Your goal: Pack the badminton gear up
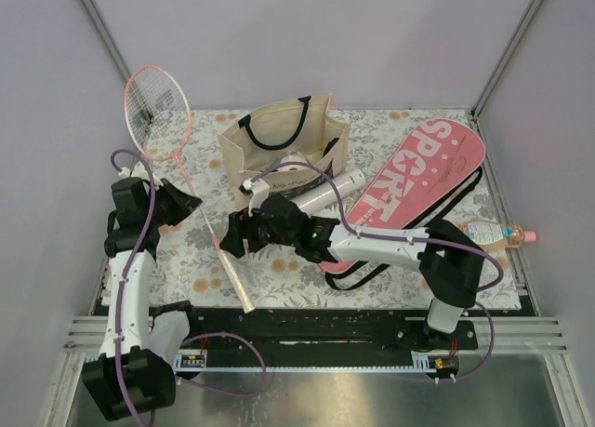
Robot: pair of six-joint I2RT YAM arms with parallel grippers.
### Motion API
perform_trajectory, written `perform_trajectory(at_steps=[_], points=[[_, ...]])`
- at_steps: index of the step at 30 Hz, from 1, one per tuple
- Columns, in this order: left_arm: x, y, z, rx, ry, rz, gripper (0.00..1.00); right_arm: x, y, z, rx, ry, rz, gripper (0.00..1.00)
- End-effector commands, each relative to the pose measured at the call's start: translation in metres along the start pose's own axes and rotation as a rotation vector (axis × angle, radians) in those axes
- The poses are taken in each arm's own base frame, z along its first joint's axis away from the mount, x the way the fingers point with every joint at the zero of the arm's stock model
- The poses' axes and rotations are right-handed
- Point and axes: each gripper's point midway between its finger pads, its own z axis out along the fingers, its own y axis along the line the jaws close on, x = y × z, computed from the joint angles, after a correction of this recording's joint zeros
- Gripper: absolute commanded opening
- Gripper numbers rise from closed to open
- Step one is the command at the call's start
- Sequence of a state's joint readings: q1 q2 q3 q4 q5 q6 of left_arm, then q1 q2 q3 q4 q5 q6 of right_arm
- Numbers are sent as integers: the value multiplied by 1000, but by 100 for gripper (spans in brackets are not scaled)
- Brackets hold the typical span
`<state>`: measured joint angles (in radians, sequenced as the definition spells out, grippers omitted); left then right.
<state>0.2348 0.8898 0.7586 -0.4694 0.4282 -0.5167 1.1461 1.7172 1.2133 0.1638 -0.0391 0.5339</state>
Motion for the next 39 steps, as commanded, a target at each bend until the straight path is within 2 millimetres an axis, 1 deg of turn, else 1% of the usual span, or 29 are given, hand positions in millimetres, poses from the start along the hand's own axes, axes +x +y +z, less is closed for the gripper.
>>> perform_trajectory(at_steps=[1, 4, 7, 8, 10, 12, 13, 14, 16, 17, 18, 19, 20, 22, 24, 25, 27, 28, 29, 30, 33, 34, 35, 36, 39], points=[[-12, -25, -14, 102, -69, 15, 0, -14, 32, 19, -128, -18, -19, 72], [-12, -29, -19, 120, -84, 4, 0, -6, 31, 31, -131, 8, -12, 71], [-9, -40, -23, 174, -72, -16, 0, 0, 30, 40, -138, 26, -1, 70], [-9, -44, -24, 190, -68, -25, 0, 0, 33, 43, -152, 31, 1, 70], [-8, -48, -28, 209, -73, -31, 0, 2, 36, 47, -170, 37, 11, 68], [-6, -50, -30, 218, -74, -42, 0, 2, 36, 50, -173, 38, 16, 63], [-6, -51, -32, 222, -79, -40, 0, 3, 37, 50, -176, 36, 16, 58], [-6, -50, -32, 220, -81, -40, 0, 1, 37, 50, -174, 31, 16, 50], [-7, -49, -33, 211, -88, -33, 0, -4, 36, 45, -167, 8, 23, 31], [-7, -48, -33, 204, -87, -34, 0, -10, 38, 41, -169, -18, 24, 21], [-7, -47, -33, 198, -81, -32, 0, -13, 38, 37, -167, -40, 28, 13], [-8, -48, -33, 198, -83, -28, 7, -20, 41, 31, -180, -68, 34, 5], [-11, -50, -34, 201, -87, -25, 17, -26, 44, 25, -187, -91, 32, 0], [-16, -59, -38, 237, -101, -5, 39, -40, 49, 13, -187, -133, 28, 0], [-20, -72, -43, 281, -108, 29, 55, -54, 51, 2, -179, -174, 31, 0], [-20, -78, -46, 302, -104, 47, 61, -64, 53, -5, -181, -197, 41, 0], [-19, -91, -49, 343, -86, 86, 66, -81, 53, -17, -189, -233, 74, 0], [-19, -97, -51, 360, -80, 106, 68, -92, 55, -27, -196, -254, 91, 0], [-20, -104, -55, 378, -85, 128, 71, -97, 50, -32, -188, -263, 102, 0], [-21, -111, -59, 393, -94, 148, 74, -107, 49, -42, -190, -286, 113, 0], [-26, -128, -74, 428, -136, 196, 81, -130, 36, -69, -166, -349, 140, 0], [-27, -135, -79, 443, -144, 209, 82, -135, 28, -75, -154, -363, 150, 0], [-28, -141, -84, 462, -149, 221, 83, -141, 25, -85, -154, -383, 167, 0], [-29, -147, -87, 480, -148, 230, 84, -149, 17, -93, -142, -406, 181, 0], [-27, -167, -98, 560, -128, 251, 85, -162, 6, -113, -139, -450, 199, 0]])
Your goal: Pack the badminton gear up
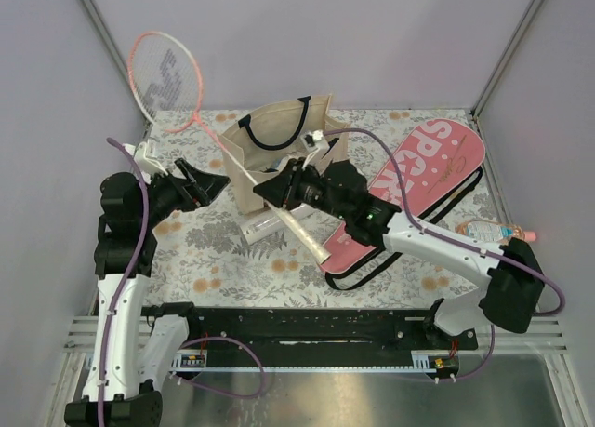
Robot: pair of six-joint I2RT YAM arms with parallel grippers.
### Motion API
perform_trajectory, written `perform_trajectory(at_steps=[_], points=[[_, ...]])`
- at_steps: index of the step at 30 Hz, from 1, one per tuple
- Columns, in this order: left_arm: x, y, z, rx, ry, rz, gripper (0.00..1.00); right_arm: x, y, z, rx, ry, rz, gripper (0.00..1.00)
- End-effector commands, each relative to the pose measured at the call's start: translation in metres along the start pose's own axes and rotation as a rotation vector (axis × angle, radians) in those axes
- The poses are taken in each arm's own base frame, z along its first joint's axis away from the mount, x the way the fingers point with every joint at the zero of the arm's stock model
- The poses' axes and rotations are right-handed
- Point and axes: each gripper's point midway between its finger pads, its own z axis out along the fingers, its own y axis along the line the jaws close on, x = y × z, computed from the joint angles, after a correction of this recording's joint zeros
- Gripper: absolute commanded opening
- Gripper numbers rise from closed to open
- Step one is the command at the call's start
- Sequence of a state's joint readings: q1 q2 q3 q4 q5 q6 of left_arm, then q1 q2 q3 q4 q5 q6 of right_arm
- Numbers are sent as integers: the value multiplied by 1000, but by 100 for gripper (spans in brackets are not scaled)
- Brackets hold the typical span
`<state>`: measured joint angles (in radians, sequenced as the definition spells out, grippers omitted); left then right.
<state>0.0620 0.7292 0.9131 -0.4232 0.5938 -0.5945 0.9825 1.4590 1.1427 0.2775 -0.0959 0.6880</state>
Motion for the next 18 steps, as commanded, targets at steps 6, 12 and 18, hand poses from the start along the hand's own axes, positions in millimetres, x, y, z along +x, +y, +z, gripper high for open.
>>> perform_trajectory(at_steps=[6, 12, 18], points=[[-13, -78, -6, 259, 9, 154, 85, -83, 11, -54, -80, -247, 121, 0], [12, -93, 9, 308, 104, 184, 83, -106, 6, -90, -84, -354, 179, 0], [27, -118, 19, 352, 161, 243, 82, -129, -10, -142, -42, -509, 188, 0]])
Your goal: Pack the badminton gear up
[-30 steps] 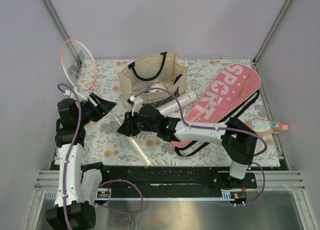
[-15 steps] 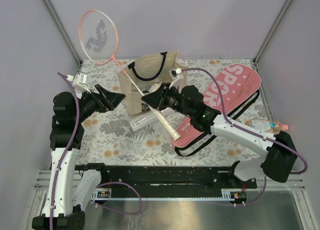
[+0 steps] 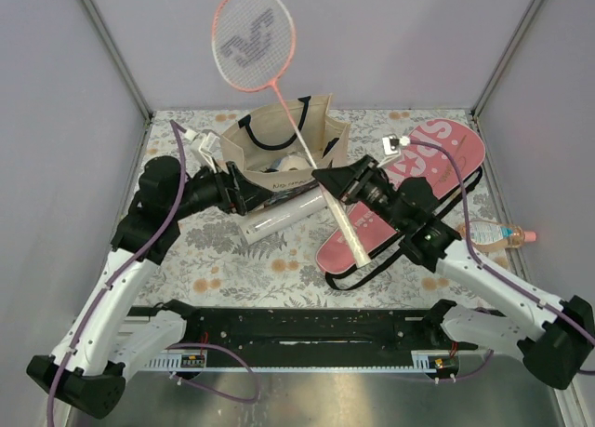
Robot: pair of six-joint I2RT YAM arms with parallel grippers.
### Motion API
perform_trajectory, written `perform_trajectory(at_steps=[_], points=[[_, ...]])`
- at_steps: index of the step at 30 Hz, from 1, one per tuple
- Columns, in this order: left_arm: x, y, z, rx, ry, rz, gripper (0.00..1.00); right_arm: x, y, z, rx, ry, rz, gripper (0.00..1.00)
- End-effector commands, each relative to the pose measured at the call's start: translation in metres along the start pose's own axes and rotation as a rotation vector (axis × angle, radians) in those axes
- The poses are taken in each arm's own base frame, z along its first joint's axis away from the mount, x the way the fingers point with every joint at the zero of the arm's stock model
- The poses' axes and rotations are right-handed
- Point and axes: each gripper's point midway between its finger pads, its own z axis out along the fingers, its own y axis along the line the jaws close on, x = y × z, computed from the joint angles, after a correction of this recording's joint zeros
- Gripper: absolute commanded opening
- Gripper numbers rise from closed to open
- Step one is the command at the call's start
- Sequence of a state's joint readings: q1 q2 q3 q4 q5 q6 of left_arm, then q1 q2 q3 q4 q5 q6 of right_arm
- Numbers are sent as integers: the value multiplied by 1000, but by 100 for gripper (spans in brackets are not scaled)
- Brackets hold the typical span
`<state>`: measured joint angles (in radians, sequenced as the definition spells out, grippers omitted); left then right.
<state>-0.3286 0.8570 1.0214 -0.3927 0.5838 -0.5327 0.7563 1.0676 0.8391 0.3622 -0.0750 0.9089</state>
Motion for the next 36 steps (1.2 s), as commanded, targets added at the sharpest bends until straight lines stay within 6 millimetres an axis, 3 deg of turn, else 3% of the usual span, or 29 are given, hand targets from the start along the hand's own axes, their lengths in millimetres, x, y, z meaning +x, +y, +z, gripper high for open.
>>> perform_trajectory(at_steps=[1, 8, 12, 17, 22, 27, 36], points=[[-22, -29, 6, 41, -43, 129, 82, -65, 25, -31, -65, -252, 8, 0], [7, -40, 37, 4, 68, 328, 79, -94, -8, -85, 105, -418, -32, 0], [35, -47, 65, -6, 145, 467, 77, -107, -31, -121, 230, -532, -52, 0], [77, -60, 105, 62, 229, 563, 72, -108, -59, -157, 352, -603, -87, 0], [97, -79, 132, 163, 221, 561, 72, -99, -96, -186, 486, -638, -101, 0], [108, -96, 141, 254, 231, 505, 71, -92, -118, -200, 563, -657, -111, 0], [138, -158, 130, 474, 283, 319, 81, -83, -128, -189, 534, -660, -12, 0]])
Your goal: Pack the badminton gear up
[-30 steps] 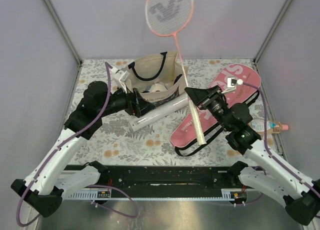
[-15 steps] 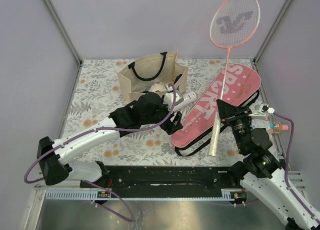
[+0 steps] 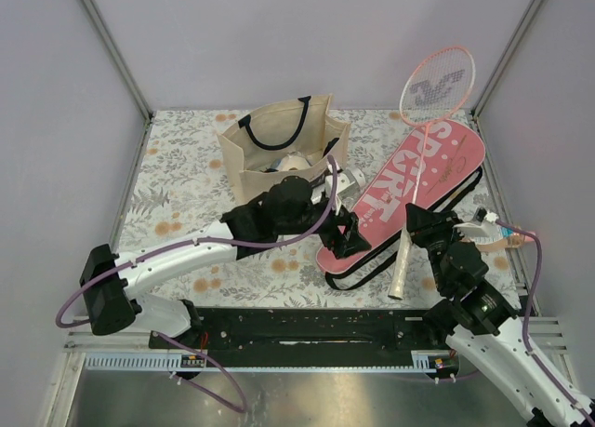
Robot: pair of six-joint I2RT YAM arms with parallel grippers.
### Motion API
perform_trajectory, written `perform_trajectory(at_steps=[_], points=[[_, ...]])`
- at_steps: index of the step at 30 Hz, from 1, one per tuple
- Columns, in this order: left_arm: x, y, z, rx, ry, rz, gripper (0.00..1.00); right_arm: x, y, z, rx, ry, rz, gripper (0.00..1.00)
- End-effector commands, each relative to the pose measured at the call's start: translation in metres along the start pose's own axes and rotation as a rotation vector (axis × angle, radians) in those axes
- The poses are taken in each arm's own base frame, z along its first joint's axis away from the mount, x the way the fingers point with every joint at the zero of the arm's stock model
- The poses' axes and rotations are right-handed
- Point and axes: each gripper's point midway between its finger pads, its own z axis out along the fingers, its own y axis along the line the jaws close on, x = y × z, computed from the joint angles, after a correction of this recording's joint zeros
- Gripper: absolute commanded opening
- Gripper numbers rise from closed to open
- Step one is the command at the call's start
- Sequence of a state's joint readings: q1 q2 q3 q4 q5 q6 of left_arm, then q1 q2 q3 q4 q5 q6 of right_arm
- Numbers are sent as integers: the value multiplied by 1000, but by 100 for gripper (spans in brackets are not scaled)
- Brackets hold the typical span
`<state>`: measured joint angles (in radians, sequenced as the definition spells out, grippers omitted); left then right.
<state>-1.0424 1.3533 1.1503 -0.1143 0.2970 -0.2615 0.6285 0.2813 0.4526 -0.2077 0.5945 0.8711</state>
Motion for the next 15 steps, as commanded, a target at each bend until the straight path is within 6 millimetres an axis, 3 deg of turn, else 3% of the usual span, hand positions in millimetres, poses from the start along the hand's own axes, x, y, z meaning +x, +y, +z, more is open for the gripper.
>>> perform_trajectory(at_steps=[1, 4, 9, 15], points=[[-14, -52, 7, 190, -61, -66, 81, -19, 15, 4, -44, -92, 133, 0], [-2, -62, 18, 182, -18, -80, 82, -22, 17, 7, -61, -124, 167, 0], [23, -52, 33, 127, 29, -114, 82, -14, -9, 13, 17, -162, 212, 0], [48, -54, 59, 135, 102, -136, 82, 3, -29, 16, 57, -148, 229, 0]])
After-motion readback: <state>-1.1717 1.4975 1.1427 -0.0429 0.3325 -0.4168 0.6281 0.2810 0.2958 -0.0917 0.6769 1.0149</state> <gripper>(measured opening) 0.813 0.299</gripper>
